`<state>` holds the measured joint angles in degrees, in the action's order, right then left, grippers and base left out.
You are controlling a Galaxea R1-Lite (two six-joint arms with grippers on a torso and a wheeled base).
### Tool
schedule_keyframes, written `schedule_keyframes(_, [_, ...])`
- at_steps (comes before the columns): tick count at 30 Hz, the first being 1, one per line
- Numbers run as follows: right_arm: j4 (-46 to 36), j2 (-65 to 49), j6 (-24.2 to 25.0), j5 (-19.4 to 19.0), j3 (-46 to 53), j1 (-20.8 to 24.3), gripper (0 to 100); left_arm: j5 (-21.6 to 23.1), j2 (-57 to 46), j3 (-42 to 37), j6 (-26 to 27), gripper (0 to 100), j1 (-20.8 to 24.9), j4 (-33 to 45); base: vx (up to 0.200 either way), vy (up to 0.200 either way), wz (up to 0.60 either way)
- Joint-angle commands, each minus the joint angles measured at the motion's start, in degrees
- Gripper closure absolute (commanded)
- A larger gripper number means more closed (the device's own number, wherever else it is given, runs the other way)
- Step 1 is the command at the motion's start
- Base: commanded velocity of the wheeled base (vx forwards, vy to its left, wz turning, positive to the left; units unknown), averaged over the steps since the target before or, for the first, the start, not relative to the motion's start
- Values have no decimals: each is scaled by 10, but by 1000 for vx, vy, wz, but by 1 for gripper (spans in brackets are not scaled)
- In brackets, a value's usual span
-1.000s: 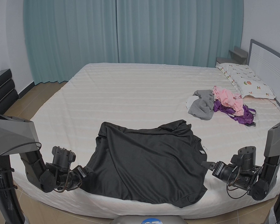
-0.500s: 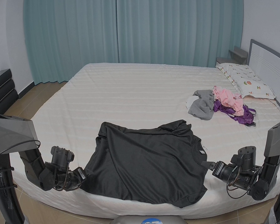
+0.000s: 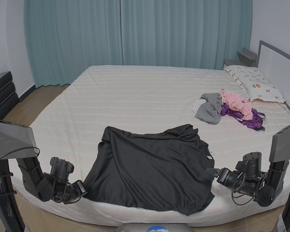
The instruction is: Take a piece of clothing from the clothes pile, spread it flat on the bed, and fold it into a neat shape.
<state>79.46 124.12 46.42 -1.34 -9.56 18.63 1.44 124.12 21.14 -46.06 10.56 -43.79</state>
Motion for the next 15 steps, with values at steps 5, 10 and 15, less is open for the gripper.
schedule_keyframes(5, [-10, 53, -1, -24, -31, -8, 0, -4, -9, -15, 12, 100, -19, -2, 0, 0, 0])
schedule_keyframes(10, [-68, 66, -15, -28, -87, -30, 0, -3, -8, -15, 12, 100, -19, -2, 0, 0, 0])
schedule_keyframes(15, [-108, 82, -17, -38, -135, -38, 0, -3, -7, -14, 12, 100, -20, -3, 0, 0, 0])
